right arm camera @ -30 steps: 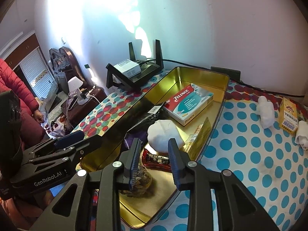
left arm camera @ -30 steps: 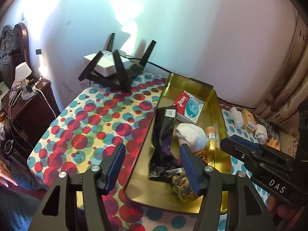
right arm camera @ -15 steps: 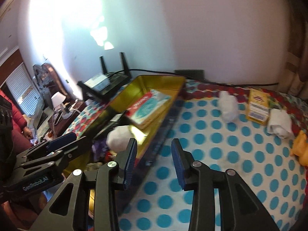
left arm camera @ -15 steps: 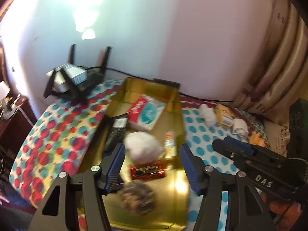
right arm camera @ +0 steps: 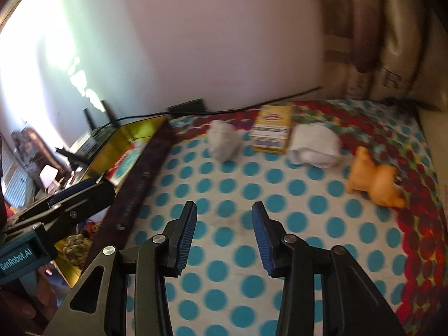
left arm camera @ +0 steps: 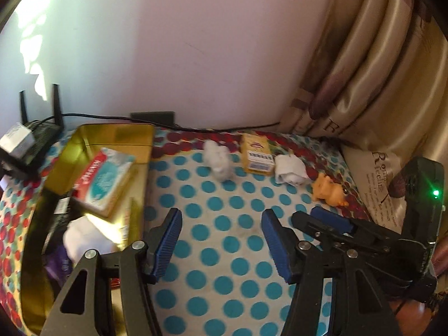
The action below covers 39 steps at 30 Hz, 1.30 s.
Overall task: Organize objects
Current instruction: 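Move both grippers back over the items on the cloth, then grasp the white sock with the left gripper while the right gripper approaches the orange toy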
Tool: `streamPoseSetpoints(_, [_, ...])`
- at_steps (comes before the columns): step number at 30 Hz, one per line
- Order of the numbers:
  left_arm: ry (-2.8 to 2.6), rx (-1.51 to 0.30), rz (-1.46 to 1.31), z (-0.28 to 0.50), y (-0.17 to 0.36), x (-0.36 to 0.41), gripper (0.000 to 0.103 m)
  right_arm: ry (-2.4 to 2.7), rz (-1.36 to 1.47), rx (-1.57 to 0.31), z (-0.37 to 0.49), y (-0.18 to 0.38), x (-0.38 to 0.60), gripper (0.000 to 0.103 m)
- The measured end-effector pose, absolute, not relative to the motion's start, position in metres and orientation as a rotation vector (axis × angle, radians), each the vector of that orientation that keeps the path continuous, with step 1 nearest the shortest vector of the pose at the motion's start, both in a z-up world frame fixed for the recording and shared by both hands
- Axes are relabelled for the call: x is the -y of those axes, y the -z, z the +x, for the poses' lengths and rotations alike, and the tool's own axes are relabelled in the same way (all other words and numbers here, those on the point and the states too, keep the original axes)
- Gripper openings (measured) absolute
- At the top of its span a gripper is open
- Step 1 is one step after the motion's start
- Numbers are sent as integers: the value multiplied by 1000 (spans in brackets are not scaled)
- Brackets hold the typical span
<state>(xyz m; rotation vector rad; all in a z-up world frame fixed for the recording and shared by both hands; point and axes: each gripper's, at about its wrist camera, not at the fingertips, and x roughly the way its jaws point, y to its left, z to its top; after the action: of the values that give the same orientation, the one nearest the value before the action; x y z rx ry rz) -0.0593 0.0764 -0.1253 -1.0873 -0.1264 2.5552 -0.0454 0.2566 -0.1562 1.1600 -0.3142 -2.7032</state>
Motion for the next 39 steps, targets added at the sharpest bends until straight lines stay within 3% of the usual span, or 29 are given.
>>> streamPoseSetpoints(25, [-2587, 193, -1299, -191, 179, -129, 61, 2855, 1192, 398, -24, 161, -344, 48])
streamPoseSetpoints(39, [-2639, 162, -1265, -214, 195, -143, 61, 2905, 1173, 412, -35, 159, -375, 51])
